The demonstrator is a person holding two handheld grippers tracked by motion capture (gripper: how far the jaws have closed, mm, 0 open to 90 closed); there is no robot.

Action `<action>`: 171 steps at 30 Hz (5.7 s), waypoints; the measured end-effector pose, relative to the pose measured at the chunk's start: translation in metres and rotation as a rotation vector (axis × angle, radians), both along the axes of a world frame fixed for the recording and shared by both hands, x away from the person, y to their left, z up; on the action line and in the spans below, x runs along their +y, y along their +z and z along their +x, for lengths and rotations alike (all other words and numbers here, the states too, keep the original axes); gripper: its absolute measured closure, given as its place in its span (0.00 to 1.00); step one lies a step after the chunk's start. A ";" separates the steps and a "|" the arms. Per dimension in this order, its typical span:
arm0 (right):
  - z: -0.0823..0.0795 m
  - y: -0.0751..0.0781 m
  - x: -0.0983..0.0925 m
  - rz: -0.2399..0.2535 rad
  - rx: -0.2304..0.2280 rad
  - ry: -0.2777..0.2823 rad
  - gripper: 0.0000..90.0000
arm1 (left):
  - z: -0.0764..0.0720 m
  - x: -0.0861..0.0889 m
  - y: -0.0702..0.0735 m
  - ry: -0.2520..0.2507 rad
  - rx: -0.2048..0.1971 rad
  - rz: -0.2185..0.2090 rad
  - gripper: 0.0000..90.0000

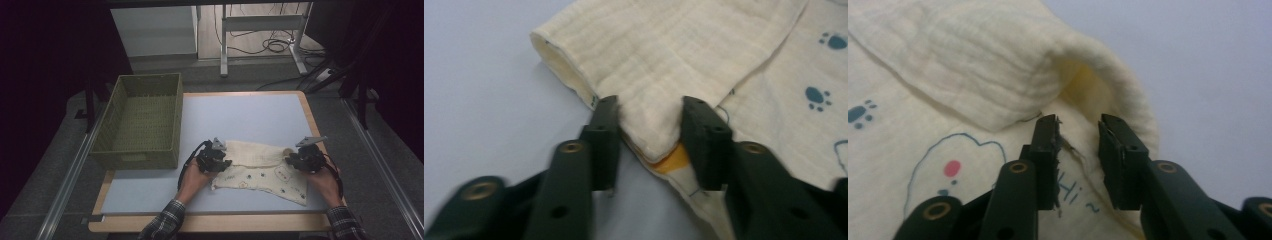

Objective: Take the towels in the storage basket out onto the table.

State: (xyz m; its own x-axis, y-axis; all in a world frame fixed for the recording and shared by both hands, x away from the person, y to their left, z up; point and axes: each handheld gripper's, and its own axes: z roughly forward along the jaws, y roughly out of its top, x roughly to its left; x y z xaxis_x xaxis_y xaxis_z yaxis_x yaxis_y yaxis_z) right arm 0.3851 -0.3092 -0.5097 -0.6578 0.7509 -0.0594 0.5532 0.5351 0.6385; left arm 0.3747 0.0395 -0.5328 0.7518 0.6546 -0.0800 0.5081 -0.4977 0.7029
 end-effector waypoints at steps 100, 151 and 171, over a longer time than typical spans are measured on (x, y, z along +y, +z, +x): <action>-0.102 0.007 -0.019 0.099 0.084 0.031 0.73 | -0.040 0.046 0.009 0.038 -0.007 -0.097 0.64; -0.135 0.013 -0.021 0.138 0.043 0.123 0.84 | -0.074 0.064 0.017 0.053 0.004 -0.100 0.52; -0.027 0.018 -0.022 0.064 -0.025 -0.071 0.51 | 0.047 0.012 0.024 0.073 -0.041 -0.012 0.34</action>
